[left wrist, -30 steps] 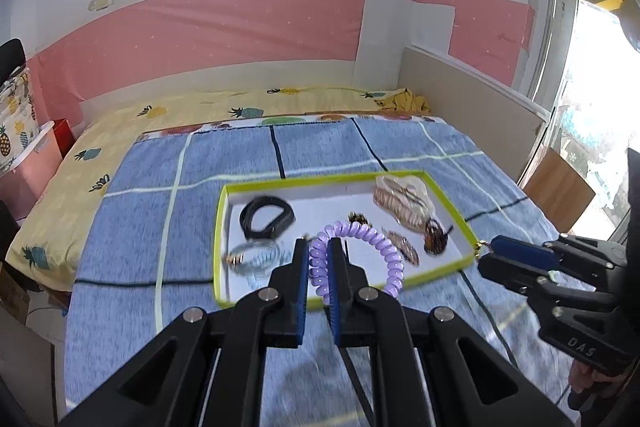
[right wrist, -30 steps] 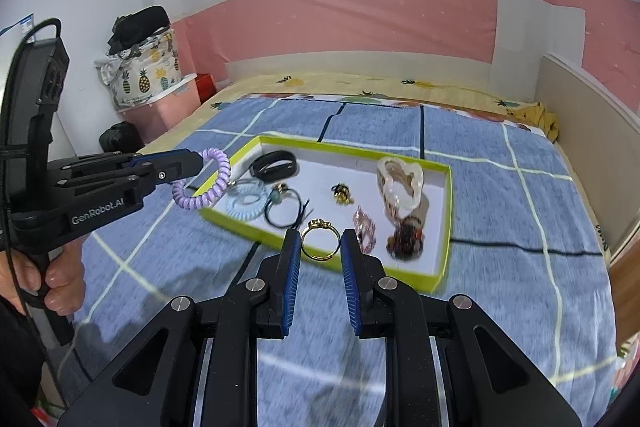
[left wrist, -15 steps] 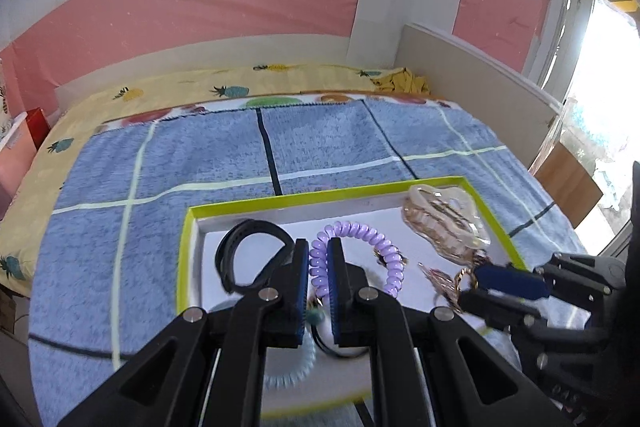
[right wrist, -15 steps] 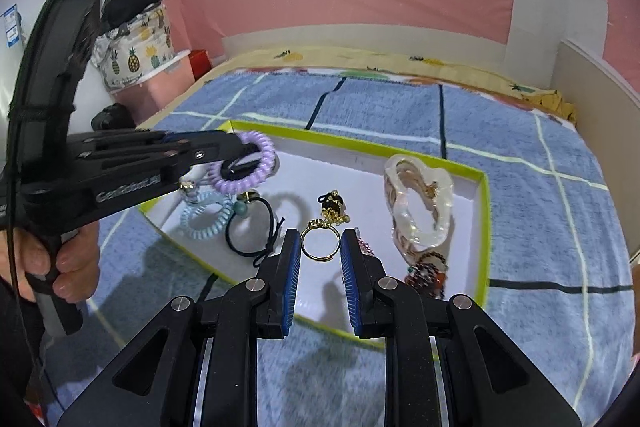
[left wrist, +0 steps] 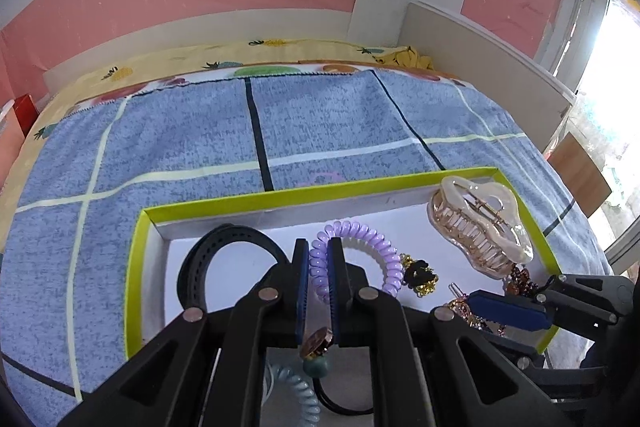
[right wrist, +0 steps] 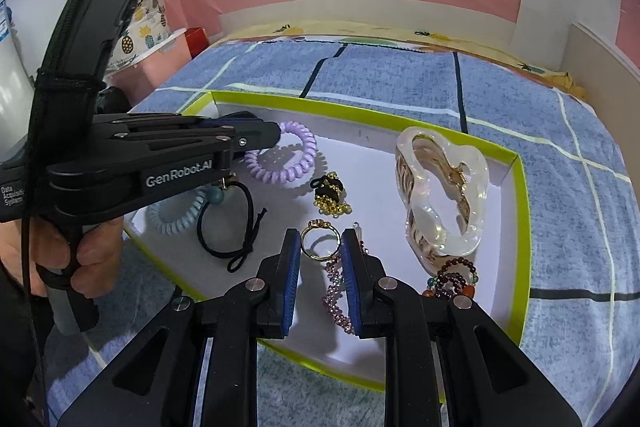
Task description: Organize jewelry
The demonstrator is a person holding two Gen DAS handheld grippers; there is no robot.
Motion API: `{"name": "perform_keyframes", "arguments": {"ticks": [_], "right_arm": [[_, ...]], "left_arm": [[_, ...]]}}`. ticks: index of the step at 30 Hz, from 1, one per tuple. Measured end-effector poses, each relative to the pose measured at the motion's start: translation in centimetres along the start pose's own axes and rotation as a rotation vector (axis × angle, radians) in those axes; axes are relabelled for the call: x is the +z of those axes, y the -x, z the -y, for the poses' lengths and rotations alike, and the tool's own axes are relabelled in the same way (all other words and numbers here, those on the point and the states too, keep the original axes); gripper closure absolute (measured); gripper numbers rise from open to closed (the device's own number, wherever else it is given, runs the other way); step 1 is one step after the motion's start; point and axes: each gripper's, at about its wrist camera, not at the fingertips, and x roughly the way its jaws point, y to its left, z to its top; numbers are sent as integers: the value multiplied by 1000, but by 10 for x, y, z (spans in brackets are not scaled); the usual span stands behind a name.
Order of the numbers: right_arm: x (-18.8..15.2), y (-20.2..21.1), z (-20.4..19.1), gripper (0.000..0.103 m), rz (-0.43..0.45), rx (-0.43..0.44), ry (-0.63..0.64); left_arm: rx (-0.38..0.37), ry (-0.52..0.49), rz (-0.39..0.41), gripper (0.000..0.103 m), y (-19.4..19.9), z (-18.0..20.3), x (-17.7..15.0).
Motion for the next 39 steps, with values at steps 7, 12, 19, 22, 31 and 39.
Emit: {"name": "perform_keyframes", "arguments": {"ticks": [7,12,19,22,31,39], "right_arm": [[3,-3,-4,82,-6,-7,18],[2,-2,-5,80,-4,-6,17],[2,8,-6,77,18,-2,16],[1,17,-7,74,36,3,11],[-14,58,-7,73,91,-10,-27],[-40,108,-19,72,142,-50,-55]], "left_arm": [[6,-15,-26,93,-7,2,0],[8,-14,-26,93,-7,2,0],[-3,1,-3,93,5,-1,-2],[-5,-2,10,90,15,0,-3],[15,11,64,86,62,4,-19],[64,-1,122,83,124,22,-59]]}}
